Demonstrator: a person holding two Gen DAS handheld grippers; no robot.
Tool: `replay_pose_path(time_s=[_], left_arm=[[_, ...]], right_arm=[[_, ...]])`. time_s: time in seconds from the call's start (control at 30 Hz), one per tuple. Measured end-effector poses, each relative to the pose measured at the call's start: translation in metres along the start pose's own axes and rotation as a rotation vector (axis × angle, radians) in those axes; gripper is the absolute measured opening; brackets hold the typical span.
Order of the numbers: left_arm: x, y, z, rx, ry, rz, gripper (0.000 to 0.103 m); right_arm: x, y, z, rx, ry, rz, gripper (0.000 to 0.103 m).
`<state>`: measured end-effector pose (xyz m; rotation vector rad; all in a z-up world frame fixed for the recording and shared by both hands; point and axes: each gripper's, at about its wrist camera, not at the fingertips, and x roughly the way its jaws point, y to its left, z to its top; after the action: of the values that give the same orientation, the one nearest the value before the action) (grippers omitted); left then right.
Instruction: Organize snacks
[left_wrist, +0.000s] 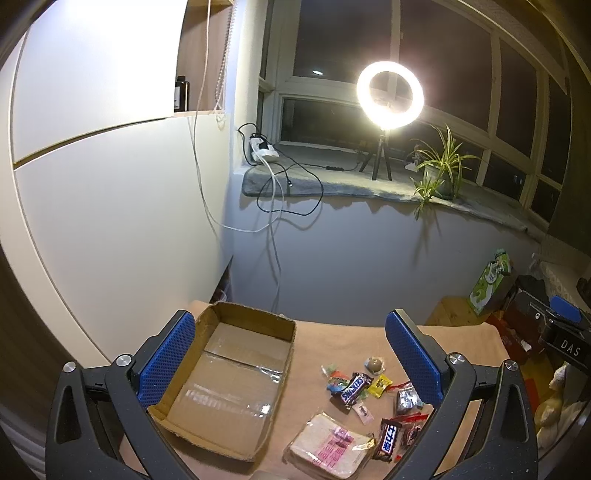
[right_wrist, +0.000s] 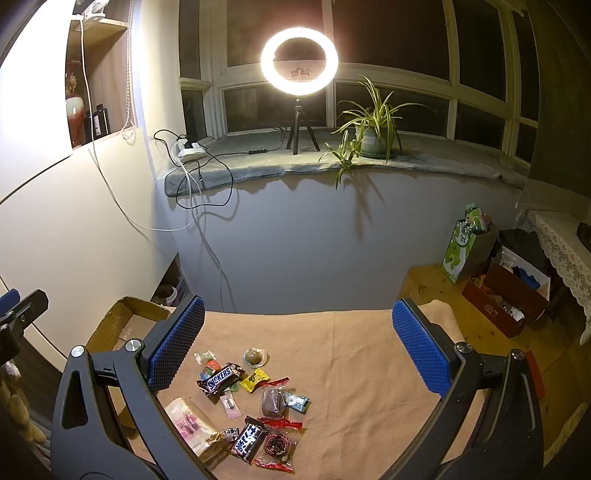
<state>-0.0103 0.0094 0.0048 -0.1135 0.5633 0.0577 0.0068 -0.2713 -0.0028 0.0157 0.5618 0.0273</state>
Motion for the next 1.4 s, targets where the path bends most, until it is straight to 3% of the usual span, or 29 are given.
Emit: replay_pose_path(time_s=[1.07, 1.4], left_arm=[[0.013, -0.009, -0.002, 0.029, 0.029, 0.011, 0.102], [0.025, -0.014, -0.014, 0.050, 0.098, 0.000, 0.102]], right_arm=[[0.020, 0.003, -0.009, 0.004, 0.057, 0.033, 0.103], [0.032, 0.004, -0.011, -0.010, 0.106, 0.063, 0.103]])
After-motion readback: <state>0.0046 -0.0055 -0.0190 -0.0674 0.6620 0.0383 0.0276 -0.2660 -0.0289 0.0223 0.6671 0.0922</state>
